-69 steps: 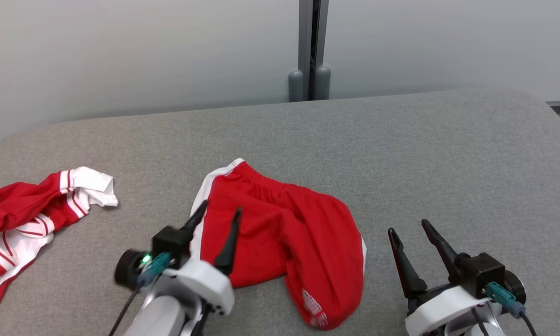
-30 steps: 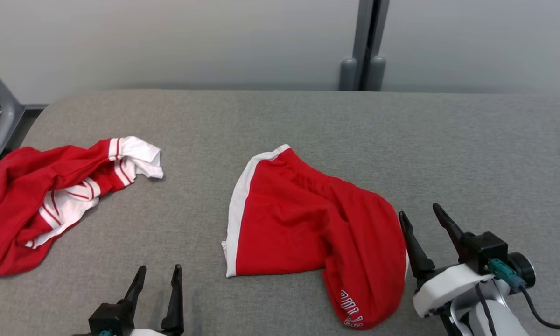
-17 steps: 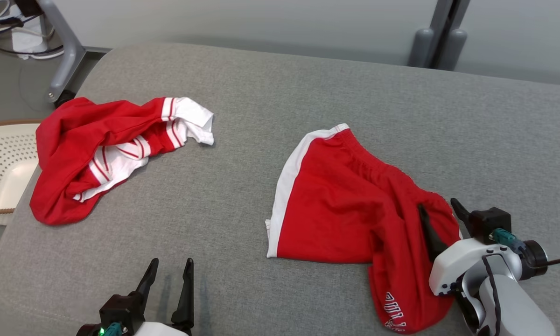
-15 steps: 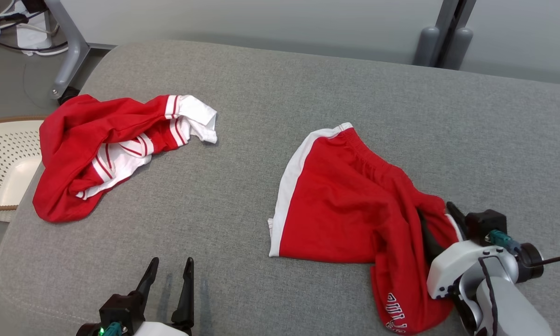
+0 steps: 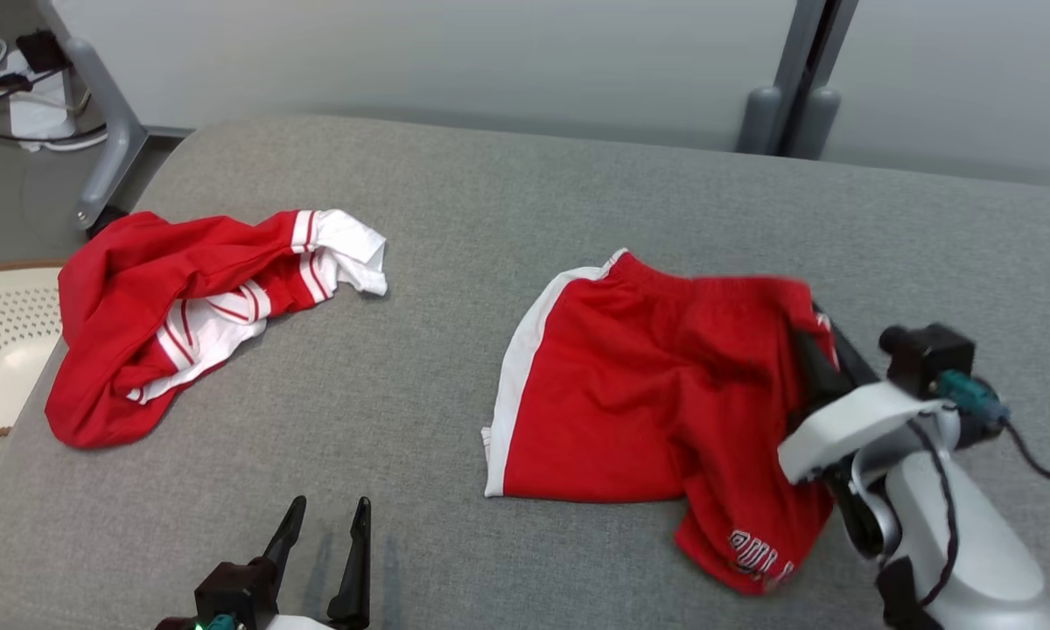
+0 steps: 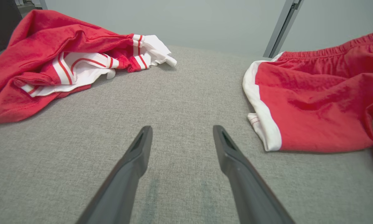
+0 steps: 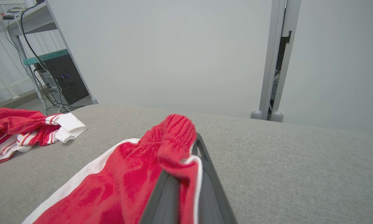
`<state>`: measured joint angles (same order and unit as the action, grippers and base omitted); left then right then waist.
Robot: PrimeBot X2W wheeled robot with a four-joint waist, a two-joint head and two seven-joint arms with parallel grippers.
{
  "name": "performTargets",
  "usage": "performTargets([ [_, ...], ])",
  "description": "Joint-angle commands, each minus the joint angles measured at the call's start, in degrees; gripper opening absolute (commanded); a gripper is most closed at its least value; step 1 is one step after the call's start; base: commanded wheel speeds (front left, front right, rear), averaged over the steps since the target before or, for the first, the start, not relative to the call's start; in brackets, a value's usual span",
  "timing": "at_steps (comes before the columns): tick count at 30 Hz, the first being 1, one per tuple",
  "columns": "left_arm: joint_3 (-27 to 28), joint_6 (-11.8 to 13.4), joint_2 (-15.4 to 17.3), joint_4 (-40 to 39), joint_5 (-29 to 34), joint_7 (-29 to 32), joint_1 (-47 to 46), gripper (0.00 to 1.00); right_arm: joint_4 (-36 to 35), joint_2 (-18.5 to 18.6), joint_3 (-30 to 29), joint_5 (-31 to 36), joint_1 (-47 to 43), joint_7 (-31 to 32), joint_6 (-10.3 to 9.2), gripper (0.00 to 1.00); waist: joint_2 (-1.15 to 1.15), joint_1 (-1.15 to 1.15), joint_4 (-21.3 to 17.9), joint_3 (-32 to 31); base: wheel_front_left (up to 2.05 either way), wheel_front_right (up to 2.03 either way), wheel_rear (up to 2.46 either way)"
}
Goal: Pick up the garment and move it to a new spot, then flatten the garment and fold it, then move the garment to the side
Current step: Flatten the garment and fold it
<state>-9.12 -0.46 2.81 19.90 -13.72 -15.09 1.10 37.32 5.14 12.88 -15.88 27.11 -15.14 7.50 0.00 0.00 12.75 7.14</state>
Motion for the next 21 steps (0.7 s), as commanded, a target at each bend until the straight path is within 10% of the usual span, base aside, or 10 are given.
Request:
performTargets([
  [1, 0.3, -0.1, 0.2, 0.1, 0.1, -0.1, 0.4, 1.00, -2.7, 0.8, -0.9, -0.9, 1.1, 0.0, -0.02, 0.00, 0.00, 0.00, -1.1, -1.2, 0.00, 0.00, 0.00],
  [14, -0.7, 0.0, 0.2, 1.0, -1.1, -0.1, 1.4, 1.00, -12.3, 8.5, -5.8, 1.0, 6.8, 0.0, -0.02, 0.00, 0.00, 0.00, -6.0, -5.6, 0.00, 0.00, 0.00],
  [21, -3.2, 0.2, 0.2, 1.4, -2.5, -0.1, 0.6, 1.00, -14.0, 12.1, 2.2, 0.5, 10.8, 0.0, -0.01, 0.00, 0.00, 0.00, -4.9, -4.8, 0.00, 0.00, 0.00],
])
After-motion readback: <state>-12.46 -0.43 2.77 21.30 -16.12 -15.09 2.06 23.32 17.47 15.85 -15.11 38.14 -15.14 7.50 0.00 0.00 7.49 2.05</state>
